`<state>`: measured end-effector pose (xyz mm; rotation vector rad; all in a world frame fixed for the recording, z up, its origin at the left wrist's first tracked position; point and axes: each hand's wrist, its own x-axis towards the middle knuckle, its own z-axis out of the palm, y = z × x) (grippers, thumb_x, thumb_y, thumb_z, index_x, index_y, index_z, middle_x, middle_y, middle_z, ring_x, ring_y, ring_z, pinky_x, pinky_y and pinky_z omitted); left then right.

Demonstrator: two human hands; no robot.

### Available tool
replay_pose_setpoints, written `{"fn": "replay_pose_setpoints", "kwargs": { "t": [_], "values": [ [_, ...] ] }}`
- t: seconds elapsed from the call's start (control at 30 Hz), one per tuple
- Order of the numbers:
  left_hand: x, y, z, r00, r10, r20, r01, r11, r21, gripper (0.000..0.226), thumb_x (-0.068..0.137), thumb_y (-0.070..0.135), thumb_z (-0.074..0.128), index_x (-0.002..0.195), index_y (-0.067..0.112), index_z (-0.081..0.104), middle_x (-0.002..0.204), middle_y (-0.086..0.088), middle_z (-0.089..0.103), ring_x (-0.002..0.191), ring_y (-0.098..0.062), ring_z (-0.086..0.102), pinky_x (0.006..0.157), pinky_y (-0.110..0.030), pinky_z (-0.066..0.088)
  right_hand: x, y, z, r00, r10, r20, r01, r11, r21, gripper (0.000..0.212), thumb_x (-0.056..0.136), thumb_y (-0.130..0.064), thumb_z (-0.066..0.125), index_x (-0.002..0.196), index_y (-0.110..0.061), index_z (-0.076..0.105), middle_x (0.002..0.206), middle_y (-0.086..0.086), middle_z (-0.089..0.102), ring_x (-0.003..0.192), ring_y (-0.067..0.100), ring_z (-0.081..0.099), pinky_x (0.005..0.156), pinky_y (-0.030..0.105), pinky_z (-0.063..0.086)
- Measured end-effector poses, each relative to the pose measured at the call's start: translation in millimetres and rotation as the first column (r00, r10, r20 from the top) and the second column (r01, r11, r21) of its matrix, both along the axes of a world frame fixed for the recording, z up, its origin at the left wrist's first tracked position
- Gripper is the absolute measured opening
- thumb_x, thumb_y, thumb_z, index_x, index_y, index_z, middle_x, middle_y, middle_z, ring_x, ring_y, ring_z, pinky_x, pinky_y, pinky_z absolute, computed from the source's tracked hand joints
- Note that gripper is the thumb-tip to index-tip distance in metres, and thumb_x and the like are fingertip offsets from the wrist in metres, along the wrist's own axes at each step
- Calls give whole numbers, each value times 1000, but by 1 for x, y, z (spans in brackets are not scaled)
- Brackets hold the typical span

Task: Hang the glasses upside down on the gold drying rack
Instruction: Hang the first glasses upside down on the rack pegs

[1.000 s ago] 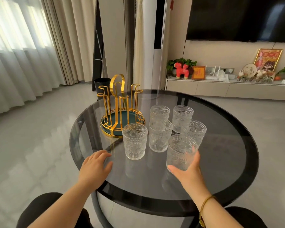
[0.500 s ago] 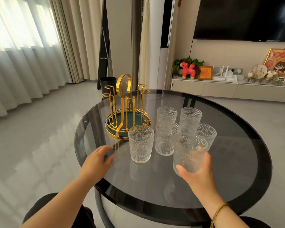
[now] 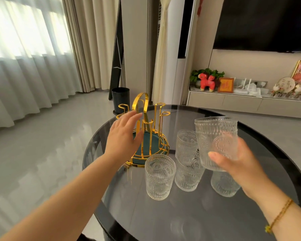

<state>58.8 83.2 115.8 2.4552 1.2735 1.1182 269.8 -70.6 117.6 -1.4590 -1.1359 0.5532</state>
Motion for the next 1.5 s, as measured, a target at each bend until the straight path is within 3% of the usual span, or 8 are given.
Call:
{"fn": "replay_pose_setpoints", "kwargs": {
  "t": [0.07,0.2,0.33,0.63,0.9,1.03,1.23,1.5],
  "values": [
    [4,11,6,1000,2,-27,0,998,56,45,88,27,49,131,20,38,144,-5,37,135,-26,27,112,-42,16,5,12,8,1000,14,3,-13,999,-52,58,69,-20,70,120,-21,42,118,-4,55,112,13,51,91,33,43],
    [-1,39,10,994,86,-69,-85,996,23,43,91,31,42,131,19,37,144,-5,37,137,-24,24,114,-38,11,9,36,24,998,31,51,-28,997,-76,50,68,-20,71,110,-26,45,101,-14,57,96,4,54,68,19,40],
    [-13,57,-2,985,56,-165,-76,990,-116,39,94,28,32,131,16,39,142,-6,42,136,-22,27,113,-38,19,6,59,40,989,55,134,-37,990,-134,49,64,-24,74,102,-29,42,98,-12,54,91,5,53,66,23,41],
    [-19,63,-5,991,36,-132,-54,990,-130,37,95,23,31,130,17,41,140,-4,45,134,-22,31,111,-38,27,-17,95,75,891,149,430,-35,964,-263,58,57,-41,73,101,-34,37,91,-19,45,81,-1,46,56,20,34],
    [-19,56,-7,996,35,-79,-45,990,-132,38,94,16,31,131,18,40,141,-2,43,136,-20,28,111,-39,26,-49,131,90,805,235,545,-76,952,-297,77,60,-36,75,124,-25,33,111,-8,36,102,8,36,74,20,31],
    [-20,58,-8,995,32,-91,-45,988,-146,40,93,12,33,132,20,38,143,-1,40,137,-19,25,111,-39,26,-63,146,86,748,297,594,-97,934,-344,78,63,-33,74,127,-20,32,119,1,43,97,12,38,60,13,31],
    [-19,59,-10,997,39,-72,-49,989,-143,39,93,15,34,131,21,39,143,-1,40,137,-19,25,111,-40,27,-77,163,64,696,347,629,-58,900,-432,83,65,-33,72,132,-18,27,141,8,35,127,27,32,98,38,36],
    [-20,62,-13,995,26,-98,-40,989,-140,41,93,24,39,133,22,35,145,1,37,138,-18,23,111,-40,27,-84,168,46,705,377,601,-58,875,-481,81,67,-29,70,133,-16,27,142,9,33,130,28,28,101,40,33]
  ]
}}
